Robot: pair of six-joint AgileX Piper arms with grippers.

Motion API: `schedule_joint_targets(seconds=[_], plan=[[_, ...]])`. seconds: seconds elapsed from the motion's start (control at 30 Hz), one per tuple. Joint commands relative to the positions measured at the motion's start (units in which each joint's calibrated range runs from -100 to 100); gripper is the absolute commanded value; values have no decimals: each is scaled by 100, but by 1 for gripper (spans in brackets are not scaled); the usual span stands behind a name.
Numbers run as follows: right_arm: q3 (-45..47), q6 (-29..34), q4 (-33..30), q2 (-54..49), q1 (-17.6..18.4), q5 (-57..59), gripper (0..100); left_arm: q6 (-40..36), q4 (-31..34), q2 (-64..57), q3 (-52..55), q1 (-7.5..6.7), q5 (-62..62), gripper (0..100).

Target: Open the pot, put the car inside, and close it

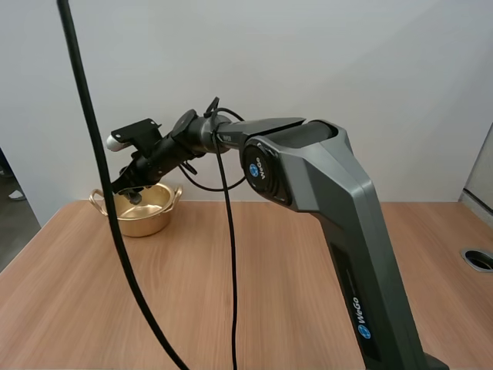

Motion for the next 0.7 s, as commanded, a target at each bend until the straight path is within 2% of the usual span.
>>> schedule_joint_targets(seconds=[0.0,0.3,0.67], plan=[[-52,2,-41,76,2,-192,0,2,83,-1,-4,2,6,0],[-52,-79,-562,374,2,-1565,0,2,211,-1,-4,2,232,0],[-52,-79,-535,389,2,-1684,0,2,252,-1,-4,2,414,0]])
